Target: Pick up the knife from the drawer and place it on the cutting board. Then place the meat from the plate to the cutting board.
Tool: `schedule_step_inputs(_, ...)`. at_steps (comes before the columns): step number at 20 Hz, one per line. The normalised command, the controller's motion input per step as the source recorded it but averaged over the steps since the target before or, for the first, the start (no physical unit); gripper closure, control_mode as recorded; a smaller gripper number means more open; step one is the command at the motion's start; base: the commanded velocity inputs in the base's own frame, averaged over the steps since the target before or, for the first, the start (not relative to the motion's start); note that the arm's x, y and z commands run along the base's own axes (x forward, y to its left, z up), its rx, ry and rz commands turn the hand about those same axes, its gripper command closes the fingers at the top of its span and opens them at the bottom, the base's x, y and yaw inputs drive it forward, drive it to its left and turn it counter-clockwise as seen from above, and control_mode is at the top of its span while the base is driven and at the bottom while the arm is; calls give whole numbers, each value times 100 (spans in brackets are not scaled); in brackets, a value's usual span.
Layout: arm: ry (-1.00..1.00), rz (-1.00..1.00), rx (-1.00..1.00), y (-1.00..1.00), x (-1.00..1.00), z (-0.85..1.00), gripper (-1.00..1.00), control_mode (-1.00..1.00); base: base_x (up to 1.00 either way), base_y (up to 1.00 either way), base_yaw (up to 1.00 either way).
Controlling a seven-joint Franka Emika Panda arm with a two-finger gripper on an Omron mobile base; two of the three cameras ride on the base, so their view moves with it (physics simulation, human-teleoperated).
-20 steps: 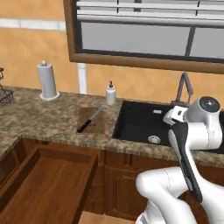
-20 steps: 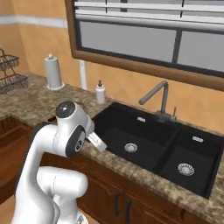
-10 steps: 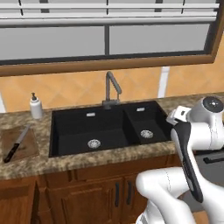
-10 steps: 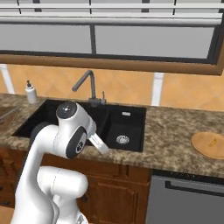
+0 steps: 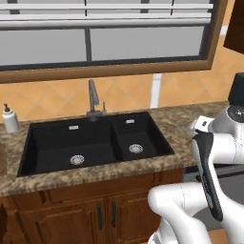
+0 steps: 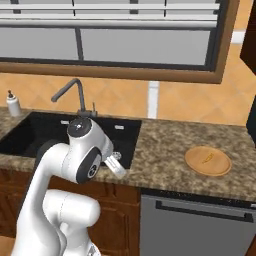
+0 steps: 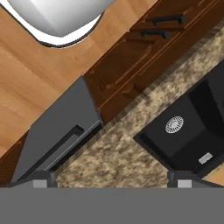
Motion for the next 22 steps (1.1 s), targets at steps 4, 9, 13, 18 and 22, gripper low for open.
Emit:
schedule_step_inputs(4, 0, 0, 0, 0, 0, 0, -100, 100, 0, -100, -4)
schedule_step_inputs(9, 0, 0, 0, 0, 0, 0, -100, 100, 21, -83, 0)
schedule_step_inputs(13, 0, 0, 0, 0, 0, 0, -100, 100, 66, -11, 0)
schedule_step_inputs(18, 4, 2, 0, -6, 32, -4, -100, -100, 46, 0, 0)
schedule_step_inputs(22, 26, 17, 0, -66, 43, -59, -100, -100, 0, 0, 0)
